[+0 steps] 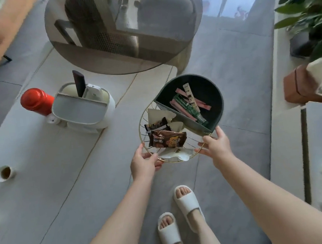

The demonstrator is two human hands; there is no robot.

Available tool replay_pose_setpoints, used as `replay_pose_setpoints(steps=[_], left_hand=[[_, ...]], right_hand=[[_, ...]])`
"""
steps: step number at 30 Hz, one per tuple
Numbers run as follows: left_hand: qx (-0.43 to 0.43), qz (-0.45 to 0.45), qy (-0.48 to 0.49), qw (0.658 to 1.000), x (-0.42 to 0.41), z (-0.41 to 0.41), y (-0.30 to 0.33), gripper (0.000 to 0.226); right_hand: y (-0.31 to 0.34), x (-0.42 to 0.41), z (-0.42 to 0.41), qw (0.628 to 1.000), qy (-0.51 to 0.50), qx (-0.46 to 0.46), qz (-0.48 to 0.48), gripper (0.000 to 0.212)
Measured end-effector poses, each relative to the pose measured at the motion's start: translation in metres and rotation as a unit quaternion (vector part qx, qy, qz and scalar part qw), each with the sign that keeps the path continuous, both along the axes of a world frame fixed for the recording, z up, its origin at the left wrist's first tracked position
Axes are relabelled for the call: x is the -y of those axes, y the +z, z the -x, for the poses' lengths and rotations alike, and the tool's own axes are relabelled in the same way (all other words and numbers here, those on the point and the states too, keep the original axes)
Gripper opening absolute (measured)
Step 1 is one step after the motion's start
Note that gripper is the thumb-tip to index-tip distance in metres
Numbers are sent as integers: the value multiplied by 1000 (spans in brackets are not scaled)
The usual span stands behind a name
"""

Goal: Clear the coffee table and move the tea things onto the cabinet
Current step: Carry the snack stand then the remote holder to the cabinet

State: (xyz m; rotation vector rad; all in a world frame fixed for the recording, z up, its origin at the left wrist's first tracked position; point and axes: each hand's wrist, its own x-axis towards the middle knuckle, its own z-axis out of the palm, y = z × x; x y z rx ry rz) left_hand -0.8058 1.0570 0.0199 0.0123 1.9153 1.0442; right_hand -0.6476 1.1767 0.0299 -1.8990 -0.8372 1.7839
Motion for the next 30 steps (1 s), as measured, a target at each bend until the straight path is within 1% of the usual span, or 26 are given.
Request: replay_pose_setpoints(steps=[6,10,13,17,22,23,26,30], left_hand=[[19,-22,-89,996,12,-59,30,68],[38,-30,-161,986,12,-107,48,67],[42,-29,-217,975,11,-144,56,66],[35,-18,-282,959,14,-199,60,66],[22,-6,-351,936,24,-279,57,66],[22,-1,-365,931,27,-296,56,66],[28,21,-398,917,39,-350,51,66],[49,48,-416,907,58,-424,38,66]], right_hand=[[29,42,-81,996,-87,7,-11,65],[40,70,-141,988,-153,28,-8,64],[43,91,-182,980,-190,54,-6,59],[42,121,-240,963,-258,78,7,52],[35,163,-319,935,-350,58,24,46],[33,172,-336,928,-366,57,27,46],[27,200,-386,911,-407,53,47,56],[18,232,-455,897,-433,63,59,55]])
